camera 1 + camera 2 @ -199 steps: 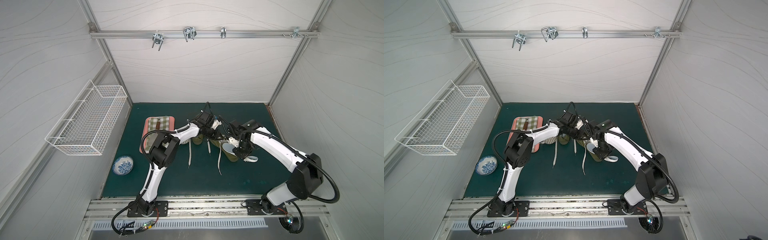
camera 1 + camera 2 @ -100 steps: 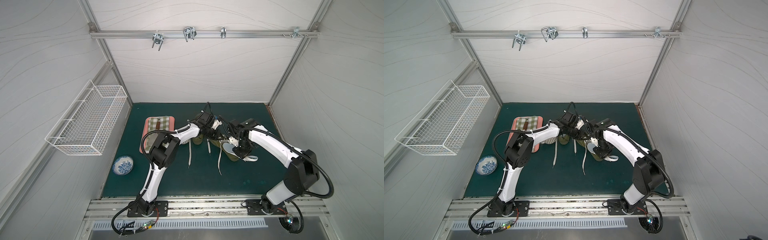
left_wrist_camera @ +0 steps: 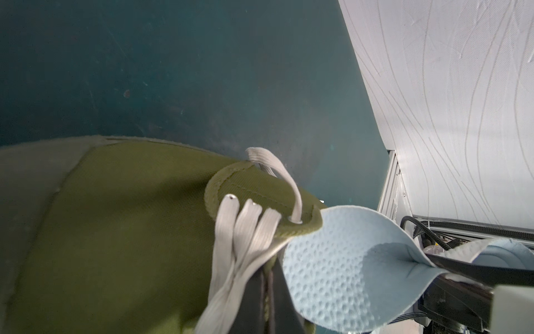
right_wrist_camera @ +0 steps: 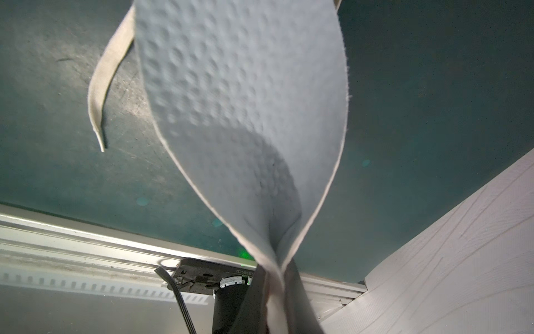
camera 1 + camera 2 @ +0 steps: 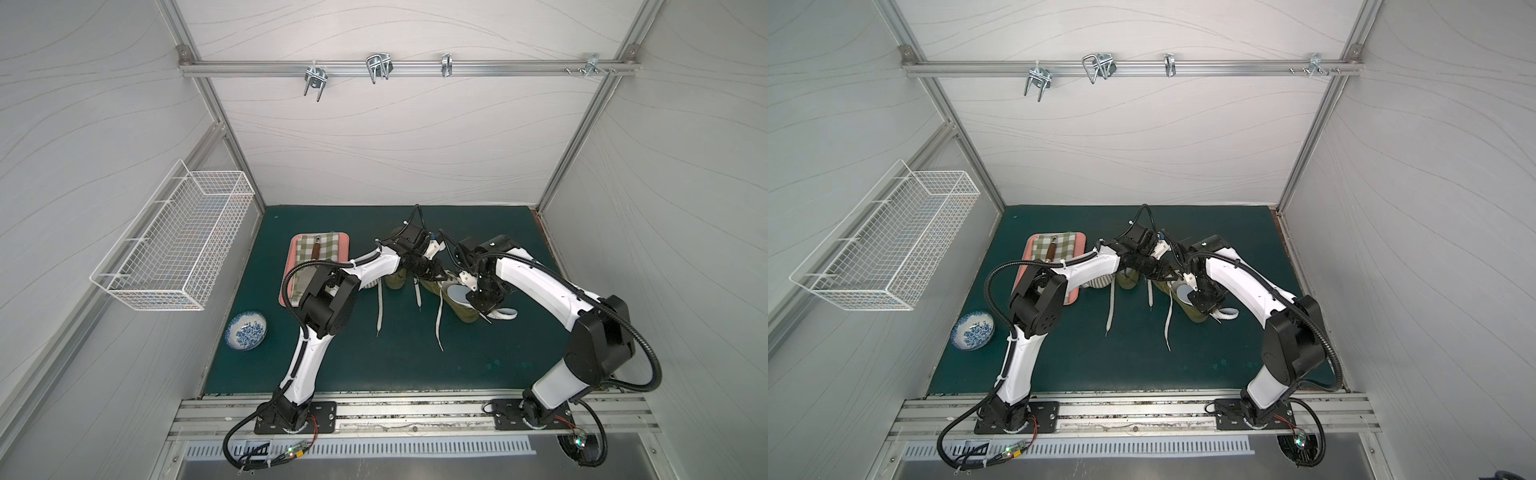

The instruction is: Insert the insole into the shoe

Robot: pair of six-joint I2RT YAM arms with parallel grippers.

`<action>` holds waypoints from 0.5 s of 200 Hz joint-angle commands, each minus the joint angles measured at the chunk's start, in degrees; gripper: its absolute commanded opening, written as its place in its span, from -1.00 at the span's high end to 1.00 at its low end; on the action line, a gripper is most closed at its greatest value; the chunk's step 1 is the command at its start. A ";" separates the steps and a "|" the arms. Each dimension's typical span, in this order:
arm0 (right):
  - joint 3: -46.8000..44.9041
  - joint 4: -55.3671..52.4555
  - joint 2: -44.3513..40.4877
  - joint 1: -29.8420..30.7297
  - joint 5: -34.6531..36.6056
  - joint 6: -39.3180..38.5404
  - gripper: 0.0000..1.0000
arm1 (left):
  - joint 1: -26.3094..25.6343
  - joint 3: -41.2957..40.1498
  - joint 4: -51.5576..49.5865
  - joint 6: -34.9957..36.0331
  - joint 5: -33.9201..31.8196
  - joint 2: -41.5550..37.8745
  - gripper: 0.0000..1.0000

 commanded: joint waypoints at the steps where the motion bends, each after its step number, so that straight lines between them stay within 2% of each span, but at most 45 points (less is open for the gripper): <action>1: 0.79 -1.16 1.21 -0.26 0.15 0.90 0.79 | -0.61 2.13 3.55 -1.80 3.71 -1.71 1.00; 100: -3.84 8.35 -2.02 0.37 -3.34 -2.01 0.82 | -0.28 2.46 2.41 -1.13 5.91 -0.79 1.00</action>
